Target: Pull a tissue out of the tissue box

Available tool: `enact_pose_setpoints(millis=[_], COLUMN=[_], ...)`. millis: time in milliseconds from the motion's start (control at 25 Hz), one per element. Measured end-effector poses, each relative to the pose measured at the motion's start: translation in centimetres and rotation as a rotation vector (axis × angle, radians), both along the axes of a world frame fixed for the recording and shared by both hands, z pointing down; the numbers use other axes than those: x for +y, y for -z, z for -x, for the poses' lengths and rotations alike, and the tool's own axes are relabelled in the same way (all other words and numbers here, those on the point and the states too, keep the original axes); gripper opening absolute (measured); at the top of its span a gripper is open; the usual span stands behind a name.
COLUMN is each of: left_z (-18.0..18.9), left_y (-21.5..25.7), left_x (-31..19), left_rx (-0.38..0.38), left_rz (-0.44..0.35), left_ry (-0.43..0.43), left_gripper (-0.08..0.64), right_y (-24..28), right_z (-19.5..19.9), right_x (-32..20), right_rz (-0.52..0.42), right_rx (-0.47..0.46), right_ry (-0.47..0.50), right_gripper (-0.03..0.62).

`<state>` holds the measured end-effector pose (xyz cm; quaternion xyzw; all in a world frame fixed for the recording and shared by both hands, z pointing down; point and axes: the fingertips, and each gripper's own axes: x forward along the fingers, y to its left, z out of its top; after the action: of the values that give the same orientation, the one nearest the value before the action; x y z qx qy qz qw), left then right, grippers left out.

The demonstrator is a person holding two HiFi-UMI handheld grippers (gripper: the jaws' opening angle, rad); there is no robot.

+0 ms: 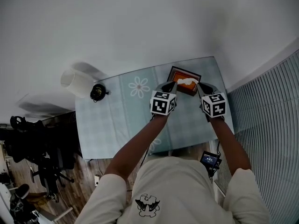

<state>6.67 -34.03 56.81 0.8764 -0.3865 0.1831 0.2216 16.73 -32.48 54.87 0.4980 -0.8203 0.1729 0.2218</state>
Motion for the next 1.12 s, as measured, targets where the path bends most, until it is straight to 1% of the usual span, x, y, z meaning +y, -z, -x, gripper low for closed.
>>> enact_pose_setpoints(millis=[120, 240, 400, 520, 600, 680, 760, 880, 1040, 1120], left_z=[0.2, 1.0, 1.7, 1.8, 1.8, 1.8, 2.0, 2.7, 4.4, 5.1], left_y=[1.4, 2.6, 3.8, 4.8, 5.1, 5.6, 6.2, 6.9, 6.9, 6.4], left_x=[2.0, 4.0, 7.2, 9.6, 10.9, 12.4, 13.8, 15.4, 16.5, 16.7], left_rx=[0.004, 0.032, 0.044, 0.079, 0.066, 0.028, 0.024, 0.067, 0.051, 0.068], left_rz=[-0.046, -0.060, -0.086, -0.088, -0.114, -0.165, -0.191, -0.176, -0.195, -0.173], left_ry=[-0.023, -0.018, -0.026, -0.038, -0.058, -0.089, -0.101, -0.068, -0.035, -0.016], left_gripper=[0.006, 0.006, 0.006, 0.006, 0.006, 0.006, 0.006, 0.006, 0.006, 0.006], right_y=[1.8, 3.0, 3.7, 3.8, 3.8, 4.1, 4.5, 5.1, 5.0, 4.7], right_z=[0.4, 0.9, 1.8, 2.5, 2.8, 3.2, 3.5, 3.8, 4.6, 5.0], right_x=[2.3, 4.6, 7.9, 9.9, 11.1, 12.4, 13.7, 15.6, 17.8, 18.6], right_rz=[-0.036, -0.064, -0.076, -0.073, -0.072, -0.076, -0.083, -0.102, -0.103, -0.105], right_rx=[-0.049, -0.071, -0.109, -0.139, -0.157, -0.173, -0.187, -0.204, -0.212, -0.205], right_ry=[-0.027, -0.041, -0.060, -0.071, -0.080, -0.088, -0.093, -0.096, -0.094, -0.082], right_gripper=[0.014, 0.014, 0.014, 0.015, 0.015, 0.014, 0.014, 0.015, 0.015, 0.014])
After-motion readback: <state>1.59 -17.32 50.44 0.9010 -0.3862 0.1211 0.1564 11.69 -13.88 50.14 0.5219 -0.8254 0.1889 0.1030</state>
